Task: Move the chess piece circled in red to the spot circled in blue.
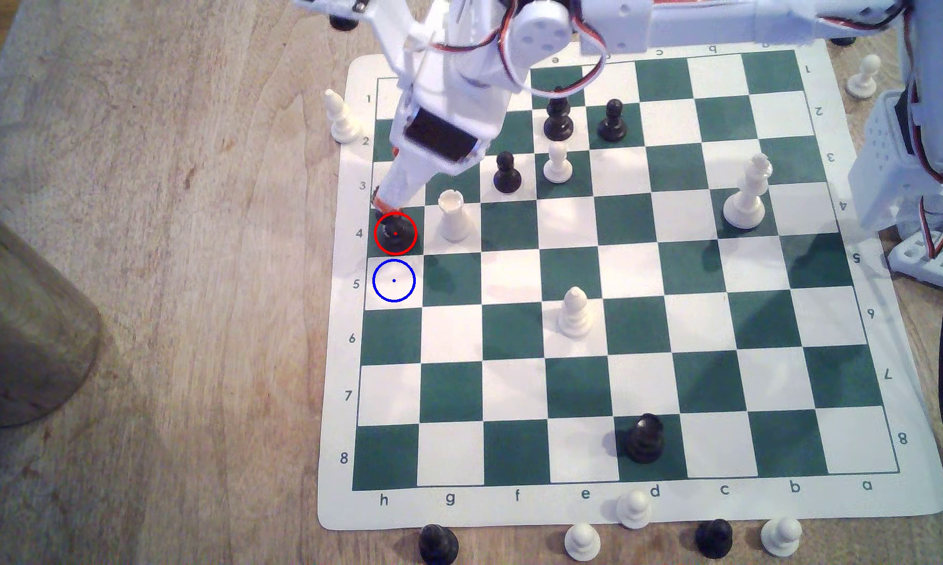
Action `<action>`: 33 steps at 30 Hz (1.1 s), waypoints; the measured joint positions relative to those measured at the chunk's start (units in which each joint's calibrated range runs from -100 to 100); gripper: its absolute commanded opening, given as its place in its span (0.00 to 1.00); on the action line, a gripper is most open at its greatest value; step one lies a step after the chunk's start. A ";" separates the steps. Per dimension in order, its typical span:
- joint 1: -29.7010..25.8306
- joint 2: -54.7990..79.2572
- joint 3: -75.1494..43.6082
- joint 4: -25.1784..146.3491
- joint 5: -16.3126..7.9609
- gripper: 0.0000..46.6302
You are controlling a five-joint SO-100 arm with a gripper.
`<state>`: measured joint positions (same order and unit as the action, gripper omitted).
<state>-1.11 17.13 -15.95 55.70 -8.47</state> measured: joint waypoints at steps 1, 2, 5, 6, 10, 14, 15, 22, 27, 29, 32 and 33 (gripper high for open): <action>0.00 0.50 0.00 0.00 0.00 0.39; 0.00 1.09 0.00 0.00 0.00 0.39; 0.00 2.85 -0.09 -0.08 0.00 0.39; 0.00 3.35 -0.36 -0.32 0.00 0.39; 0.00 4.86 -1.72 -1.51 0.00 0.39; 0.00 6.95 -2.26 -2.95 -0.68 0.39; 0.00 7.79 -2.71 -3.03 -0.78 0.39; 1.40 10.31 -3.71 -4.22 -0.83 0.36; 1.18 10.31 -3.71 -6.29 -1.47 0.33; 0.96 10.31 -3.71 -6.69 -1.66 0.32; 0.81 10.31 -3.71 -6.77 -1.66 0.30; 0.88 10.31 -3.71 -6.77 -1.66 0.29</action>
<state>-0.22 27.44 -19.66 48.92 -10.13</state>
